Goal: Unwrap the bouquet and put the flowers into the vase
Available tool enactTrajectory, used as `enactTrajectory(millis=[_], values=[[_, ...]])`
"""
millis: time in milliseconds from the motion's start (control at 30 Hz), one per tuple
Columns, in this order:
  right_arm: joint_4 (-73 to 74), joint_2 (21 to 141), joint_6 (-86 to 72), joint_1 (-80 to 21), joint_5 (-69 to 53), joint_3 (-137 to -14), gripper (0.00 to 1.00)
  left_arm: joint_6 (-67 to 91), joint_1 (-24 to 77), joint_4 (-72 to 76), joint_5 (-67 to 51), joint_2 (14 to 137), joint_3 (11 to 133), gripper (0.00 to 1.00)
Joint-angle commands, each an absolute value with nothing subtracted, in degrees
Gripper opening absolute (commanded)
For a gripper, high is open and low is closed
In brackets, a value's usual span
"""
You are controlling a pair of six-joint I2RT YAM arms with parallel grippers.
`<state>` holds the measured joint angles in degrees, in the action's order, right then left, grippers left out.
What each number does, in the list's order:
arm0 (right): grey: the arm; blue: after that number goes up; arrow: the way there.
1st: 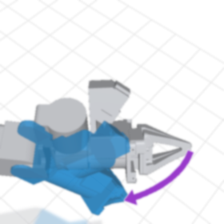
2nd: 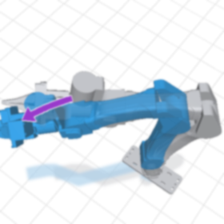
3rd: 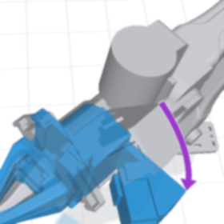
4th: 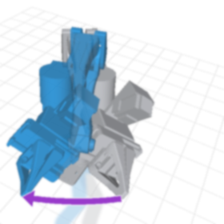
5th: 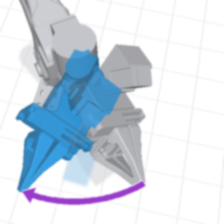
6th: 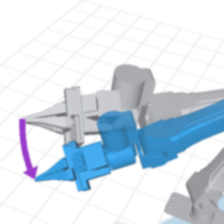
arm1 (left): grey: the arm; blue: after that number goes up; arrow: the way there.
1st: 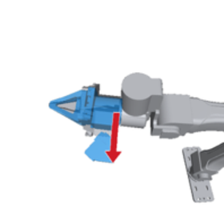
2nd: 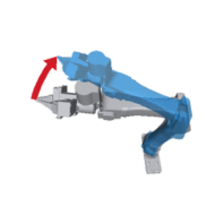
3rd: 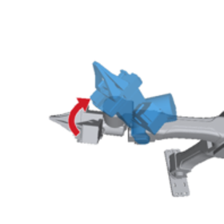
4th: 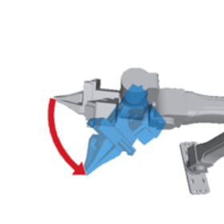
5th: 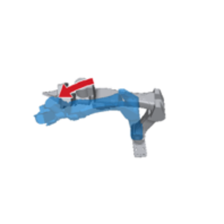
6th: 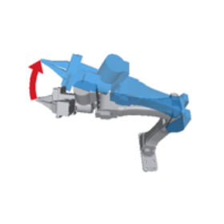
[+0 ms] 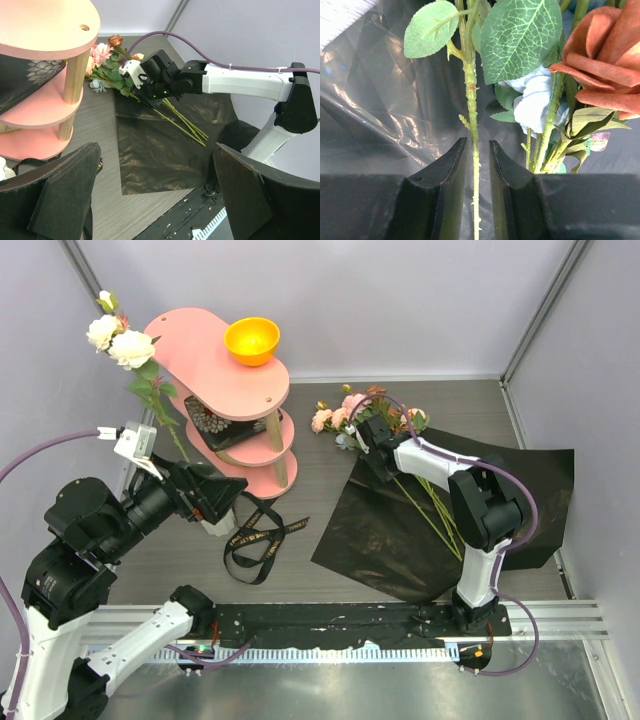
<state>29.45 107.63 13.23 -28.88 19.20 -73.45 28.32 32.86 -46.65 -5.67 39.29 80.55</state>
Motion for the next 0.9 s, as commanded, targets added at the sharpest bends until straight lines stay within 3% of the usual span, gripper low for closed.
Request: enactTrajectory(millis=[0,167,333,467,567,867], values=[[27.6,107.2,14.0,-28.9,18.2,-74.6,0.3,28.5,32.6,-46.6,-7.1,39.8,80.7,1.0],[27.7,108.6,13.9,-28.8,18.0,-75.2,0.25,28.3,32.6,-46.9,-7.0,39.7,80.9,1.0],[27.7,105.6,13.6,-31.4,21.8,-75.9,0.01,28.2,32.6,-47.3,-6.4,39.6,80.7,1.0],[28.4,97.8,14.3,-33.7,27.2,-76.2,0.01,28.1,32.6,-47.3,-6.2,40.1,80.6,1.0],[28.4,88.1,14.9,-34.3,24.6,-75.9,0.01,28.0,32.6,-47.0,-6.2,40.5,80.4,1.0],[9.7,58.6,15.7,-34.0,16.9,-62.7,0.01,29.5,32.6,-42.9,-9.0,42.1,79.6,1.0]])
